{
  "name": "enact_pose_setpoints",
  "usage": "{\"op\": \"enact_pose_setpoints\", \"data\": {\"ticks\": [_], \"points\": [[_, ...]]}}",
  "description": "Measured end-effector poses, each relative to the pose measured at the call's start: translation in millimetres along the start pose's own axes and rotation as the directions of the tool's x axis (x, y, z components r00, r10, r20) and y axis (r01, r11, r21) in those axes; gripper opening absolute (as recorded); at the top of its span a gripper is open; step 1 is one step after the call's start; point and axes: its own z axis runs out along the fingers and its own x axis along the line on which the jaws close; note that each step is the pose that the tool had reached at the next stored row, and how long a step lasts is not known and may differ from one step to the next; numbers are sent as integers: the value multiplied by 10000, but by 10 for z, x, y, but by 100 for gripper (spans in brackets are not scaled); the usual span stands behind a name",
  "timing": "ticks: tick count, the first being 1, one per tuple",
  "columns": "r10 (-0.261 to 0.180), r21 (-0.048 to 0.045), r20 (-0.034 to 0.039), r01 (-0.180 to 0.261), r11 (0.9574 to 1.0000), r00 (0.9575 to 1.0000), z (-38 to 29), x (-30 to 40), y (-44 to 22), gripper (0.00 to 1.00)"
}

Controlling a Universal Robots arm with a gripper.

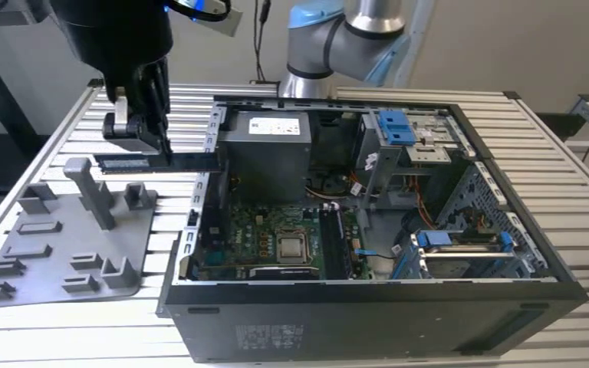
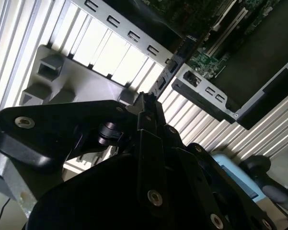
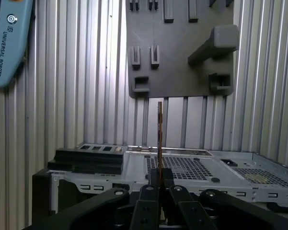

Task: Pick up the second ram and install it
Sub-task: 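Pick up the second ram and move it above second insertion slot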

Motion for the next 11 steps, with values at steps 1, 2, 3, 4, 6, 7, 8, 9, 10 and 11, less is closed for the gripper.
{"op": "enact_pose_setpoints", "data": {"ticks": [1,2,3,4,6,7,8,9,10,11], "points": [[0,0,0,0,10000,10000,0,1,-35,14],[0,0,-1,0,10000,10000,0,2,-70,14],[0,-1,-1,0,10000,10000,0,3,-106,14],[0,0,0,0,10000,10000,0,5,-143,14],[0,0,0,0,10000,10000,1,7,-220,14],[0,0,0,0,10000,10000,1,8,-263,14],[0,0,0,0,10000,10000,1,10,-312,14],[0,0,-1,0,10000,10000,1,11,-357,14],[0,0,-1,0,10000,10000,1,13,-402,14],[0,0,-1,0,10000,10000,1,14,-447,14]]}}
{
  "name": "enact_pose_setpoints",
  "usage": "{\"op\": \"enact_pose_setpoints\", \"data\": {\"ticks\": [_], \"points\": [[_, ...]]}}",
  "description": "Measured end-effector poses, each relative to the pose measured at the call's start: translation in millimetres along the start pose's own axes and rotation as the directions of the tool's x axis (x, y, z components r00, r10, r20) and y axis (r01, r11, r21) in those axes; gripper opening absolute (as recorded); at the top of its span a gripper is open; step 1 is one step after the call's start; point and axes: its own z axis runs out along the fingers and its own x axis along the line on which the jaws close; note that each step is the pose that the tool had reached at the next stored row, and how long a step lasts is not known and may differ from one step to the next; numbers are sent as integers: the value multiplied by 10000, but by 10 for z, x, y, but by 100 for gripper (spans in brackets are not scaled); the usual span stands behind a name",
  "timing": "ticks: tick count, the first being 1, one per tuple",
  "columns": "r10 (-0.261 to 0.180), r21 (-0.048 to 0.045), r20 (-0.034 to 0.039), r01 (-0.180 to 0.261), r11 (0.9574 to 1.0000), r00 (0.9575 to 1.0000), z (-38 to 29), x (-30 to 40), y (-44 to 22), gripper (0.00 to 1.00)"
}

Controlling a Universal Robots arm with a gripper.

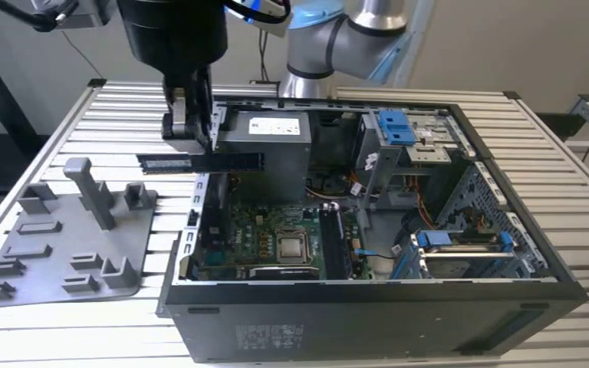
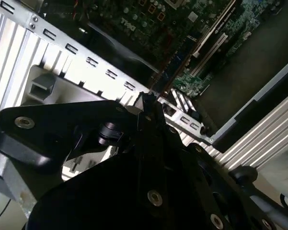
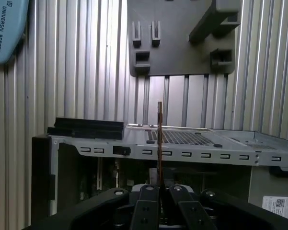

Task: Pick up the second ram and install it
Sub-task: 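Pick up the second ram and move it above second insertion slot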

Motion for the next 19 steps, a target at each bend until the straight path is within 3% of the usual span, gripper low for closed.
{"op": "enact_pose_setpoints", "data": {"ticks": [19], "points": [[1,0,0,-1,10000,10000,5,27,-865,14]]}}
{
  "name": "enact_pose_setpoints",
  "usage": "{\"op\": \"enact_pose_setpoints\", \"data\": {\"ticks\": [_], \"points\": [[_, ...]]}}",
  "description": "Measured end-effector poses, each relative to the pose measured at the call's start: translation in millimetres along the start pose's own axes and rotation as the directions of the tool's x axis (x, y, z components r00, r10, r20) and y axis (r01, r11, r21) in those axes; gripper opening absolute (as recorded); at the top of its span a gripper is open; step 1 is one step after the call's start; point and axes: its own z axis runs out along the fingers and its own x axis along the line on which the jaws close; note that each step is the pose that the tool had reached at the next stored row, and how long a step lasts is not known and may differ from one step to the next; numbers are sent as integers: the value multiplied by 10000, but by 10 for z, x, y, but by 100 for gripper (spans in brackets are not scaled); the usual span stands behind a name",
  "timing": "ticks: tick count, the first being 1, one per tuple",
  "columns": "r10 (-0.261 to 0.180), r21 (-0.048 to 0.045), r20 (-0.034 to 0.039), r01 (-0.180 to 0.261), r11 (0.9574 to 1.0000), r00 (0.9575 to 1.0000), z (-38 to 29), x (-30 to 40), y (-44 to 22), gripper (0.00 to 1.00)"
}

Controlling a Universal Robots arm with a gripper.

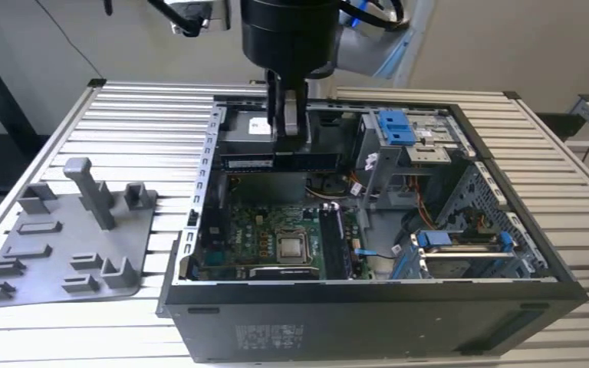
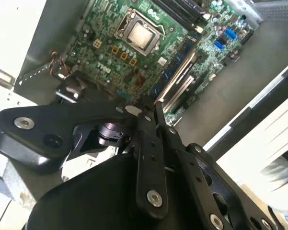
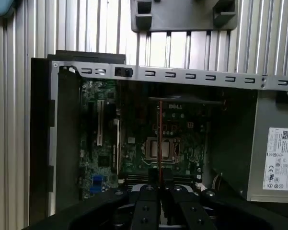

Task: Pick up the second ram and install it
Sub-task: 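Pick up the second ram and move it above second insertion slot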

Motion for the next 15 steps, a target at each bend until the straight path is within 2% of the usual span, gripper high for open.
{"op": "enact_pose_setpoints", "data": {"ticks": [9,15], "points": [[16,1,0,-16,10000,10000,9,13,-400,14],[67,2,2,-67,10000,10000,18,20,-605,14]]}}
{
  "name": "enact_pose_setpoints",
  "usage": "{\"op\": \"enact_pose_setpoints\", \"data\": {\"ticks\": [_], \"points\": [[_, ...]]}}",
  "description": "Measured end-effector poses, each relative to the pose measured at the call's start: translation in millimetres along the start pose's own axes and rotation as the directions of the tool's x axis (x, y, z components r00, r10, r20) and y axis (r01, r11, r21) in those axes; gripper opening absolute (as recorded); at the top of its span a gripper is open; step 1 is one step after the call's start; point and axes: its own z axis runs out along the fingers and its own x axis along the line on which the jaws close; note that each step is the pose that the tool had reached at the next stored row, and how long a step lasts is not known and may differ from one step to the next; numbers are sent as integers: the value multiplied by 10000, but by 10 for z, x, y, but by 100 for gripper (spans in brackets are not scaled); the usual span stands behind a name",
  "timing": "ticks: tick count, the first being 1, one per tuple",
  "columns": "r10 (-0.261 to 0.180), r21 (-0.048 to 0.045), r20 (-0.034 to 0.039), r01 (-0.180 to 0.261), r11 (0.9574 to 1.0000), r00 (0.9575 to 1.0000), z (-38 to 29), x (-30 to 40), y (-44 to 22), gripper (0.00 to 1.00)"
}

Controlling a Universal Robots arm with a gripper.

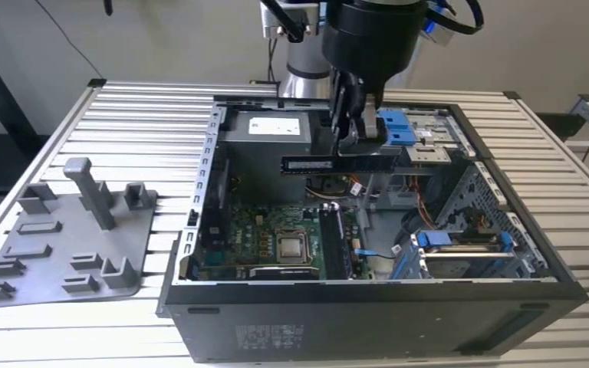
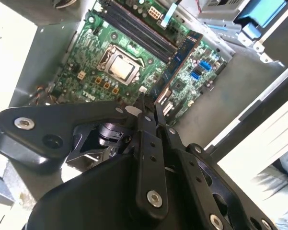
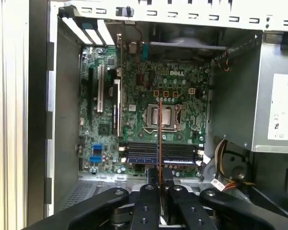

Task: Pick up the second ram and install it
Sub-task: 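Pick up the second ram and move it above second insertion slot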

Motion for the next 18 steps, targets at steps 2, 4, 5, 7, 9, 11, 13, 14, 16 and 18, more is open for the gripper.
{"op": "enact_pose_setpoints", "data": {"ticks": [2,4,5,7,9,11,13,14,16,18], "points": [[63,1,-1,-63,10000,10000,4,1,-38,14],[153,3,-3,-153,9999,9999,8,2,-66,14],[204,5,-2,-204,9998,9998,11,2,-80,14],[265,6,-3,-265,9996,9996,13,3,-125,14],[292,6,-3,-292,9996,9996,15,3,-191,14],[314,7,-4,-314,9995,9995,16,4,-259,14],[323,7,-3,-323,9995,9995,17,3,-294,14],[323,7,-3,-323,9995,9995,17,3,-298,14],[324,7,-3,-324,9995,9995,17,3,-298,14],[322,7,-3,-322,9995,9995,17,3,-299,14]]}}
